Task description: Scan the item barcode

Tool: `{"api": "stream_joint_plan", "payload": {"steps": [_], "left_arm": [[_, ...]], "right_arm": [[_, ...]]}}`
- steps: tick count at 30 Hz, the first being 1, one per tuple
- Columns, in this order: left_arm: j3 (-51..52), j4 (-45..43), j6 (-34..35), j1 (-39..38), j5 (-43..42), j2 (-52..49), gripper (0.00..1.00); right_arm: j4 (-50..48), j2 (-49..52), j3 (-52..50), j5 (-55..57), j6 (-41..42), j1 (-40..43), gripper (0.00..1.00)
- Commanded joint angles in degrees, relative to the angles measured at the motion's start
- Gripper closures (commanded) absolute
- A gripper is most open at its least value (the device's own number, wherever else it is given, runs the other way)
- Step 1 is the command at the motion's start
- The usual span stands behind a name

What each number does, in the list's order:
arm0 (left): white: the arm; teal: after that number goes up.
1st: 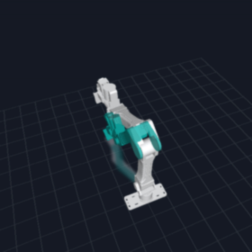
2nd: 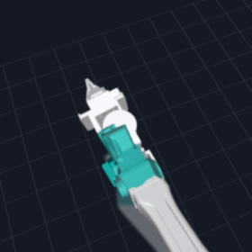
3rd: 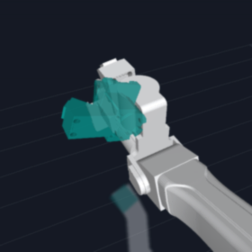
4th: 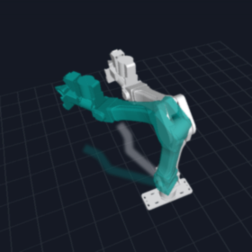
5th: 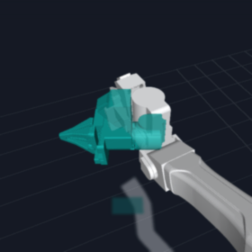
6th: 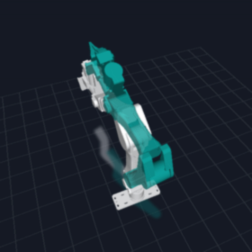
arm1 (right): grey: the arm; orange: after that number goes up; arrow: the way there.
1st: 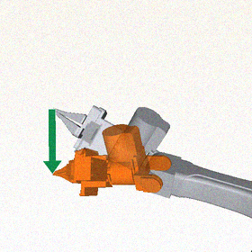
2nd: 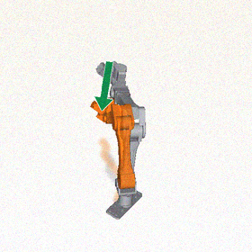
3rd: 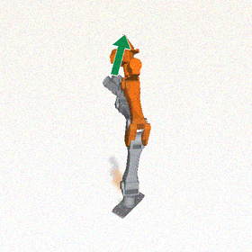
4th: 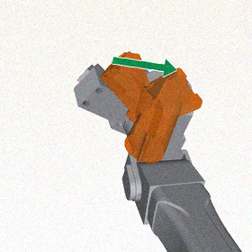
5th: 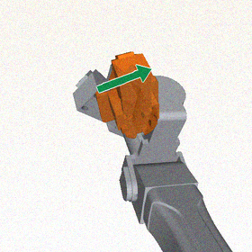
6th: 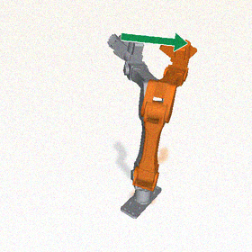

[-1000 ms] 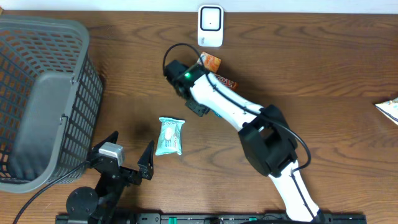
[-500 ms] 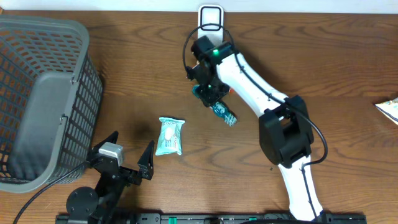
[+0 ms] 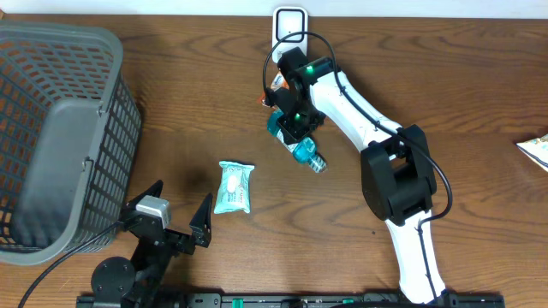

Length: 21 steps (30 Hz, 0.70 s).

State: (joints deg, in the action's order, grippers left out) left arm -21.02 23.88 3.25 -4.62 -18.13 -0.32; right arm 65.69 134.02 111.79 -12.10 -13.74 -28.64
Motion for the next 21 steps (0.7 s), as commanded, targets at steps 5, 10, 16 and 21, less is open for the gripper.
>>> {"api": "stream_joint_plan", "payload": {"steps": [5, 10, 16, 21], "left_arm": [[0.07, -0.09, 0.72, -0.22, -0.72, 0.15, 0.02], [0.07, -0.09, 0.72, -0.22, -0.72, 0.15, 0.02], [0.07, -0.09, 0.72, -0.22, -0.72, 0.15, 0.02], [0.07, -0.09, 0.72, -0.22, -0.72, 0.15, 0.02]], "right_arm": [[1.4, 1.2, -1.62, -2.78, -0.46, -0.28, 0.99], [2.1, 1.18, -1.49, -15.91, -3.54, 0.13, 0.99], [4.46, 1.18, -1.49, -29.75, -8.98, 3.48, 0.99], [8.28, 1.18, -1.49, -44.52, -15.96, 7.34, 0.99]]}}
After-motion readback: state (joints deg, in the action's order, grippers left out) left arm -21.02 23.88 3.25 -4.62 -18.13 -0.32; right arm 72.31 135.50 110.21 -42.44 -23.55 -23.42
